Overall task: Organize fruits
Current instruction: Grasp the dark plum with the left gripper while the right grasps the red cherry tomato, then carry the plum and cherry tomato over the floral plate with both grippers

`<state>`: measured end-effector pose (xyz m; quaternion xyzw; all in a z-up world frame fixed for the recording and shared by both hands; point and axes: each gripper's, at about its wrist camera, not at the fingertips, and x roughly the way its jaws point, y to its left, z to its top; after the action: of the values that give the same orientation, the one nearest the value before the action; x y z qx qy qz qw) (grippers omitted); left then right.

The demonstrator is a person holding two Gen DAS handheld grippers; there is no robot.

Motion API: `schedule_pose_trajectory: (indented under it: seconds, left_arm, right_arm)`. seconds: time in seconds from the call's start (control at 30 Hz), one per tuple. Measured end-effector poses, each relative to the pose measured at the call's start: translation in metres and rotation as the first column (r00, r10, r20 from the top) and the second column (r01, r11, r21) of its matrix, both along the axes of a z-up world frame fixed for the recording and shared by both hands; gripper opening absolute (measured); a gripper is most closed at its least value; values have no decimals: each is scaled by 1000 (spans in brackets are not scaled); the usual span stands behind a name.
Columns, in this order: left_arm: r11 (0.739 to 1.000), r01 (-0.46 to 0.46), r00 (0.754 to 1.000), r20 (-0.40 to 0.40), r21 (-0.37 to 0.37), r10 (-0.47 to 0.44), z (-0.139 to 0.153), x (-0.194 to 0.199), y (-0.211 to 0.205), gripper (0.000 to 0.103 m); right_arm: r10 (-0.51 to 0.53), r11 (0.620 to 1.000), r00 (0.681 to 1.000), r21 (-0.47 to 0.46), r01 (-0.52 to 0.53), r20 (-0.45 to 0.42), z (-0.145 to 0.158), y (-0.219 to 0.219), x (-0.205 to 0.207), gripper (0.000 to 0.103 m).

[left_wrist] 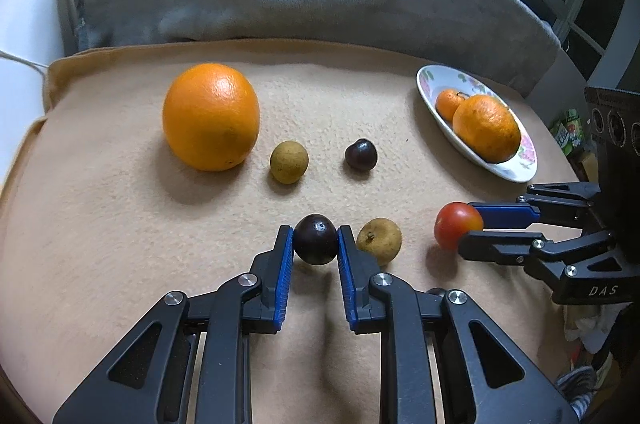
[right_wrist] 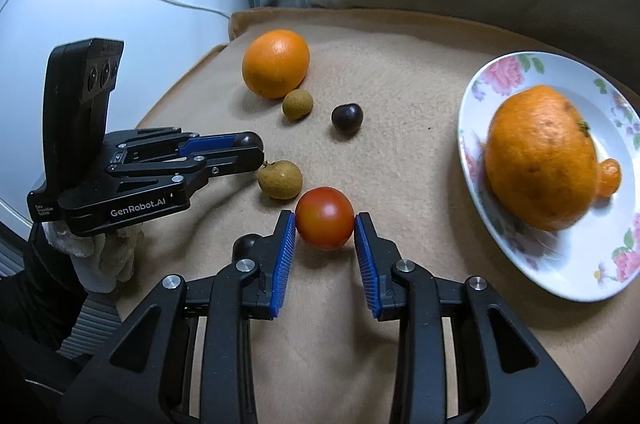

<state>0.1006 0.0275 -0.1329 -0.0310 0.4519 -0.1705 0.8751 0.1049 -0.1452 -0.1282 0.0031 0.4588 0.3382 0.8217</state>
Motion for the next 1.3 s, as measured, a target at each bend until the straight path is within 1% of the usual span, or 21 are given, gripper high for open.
schedule_pose_trajectory:
  seconds: [0.23, 0.4, 0.63, 0.8, 0.97, 1.3]
  left_arm:
    - [1000, 9, 999, 39, -21, -8, 18, -6, -5, 20]
    - [999, 31, 997, 71, -35, -28, 30, -4, -20, 20]
    - [996, 72, 993, 92, -46, -67, 41, 7, -48, 20]
    - [992, 110, 989, 100, -56, -104, 50, 20, -71, 20]
    - [987, 156, 983, 110, -48, -150, 57, 32, -96, 20]
    - [973, 225, 970, 106, -43, -219, 66, 55, -140, 20]
  right_arm:
    - [-63, 998, 997, 33, 61, 49, 19, -27, -12, 32]
    - [-116, 993, 989, 44, 112, 87, 32, -52, -22, 32]
    - [-192, 981, 974, 42, 188, 123, 43, -89, -29, 32]
    - [-238, 971, 962, 39, 235, 132, 45, -110, -25, 32]
    - [-270, 963, 954, 29, 269, 129, 40, -127, -19, 32]
    - [-297, 954, 944, 0, 300, 143, 34, -148, -12, 32]
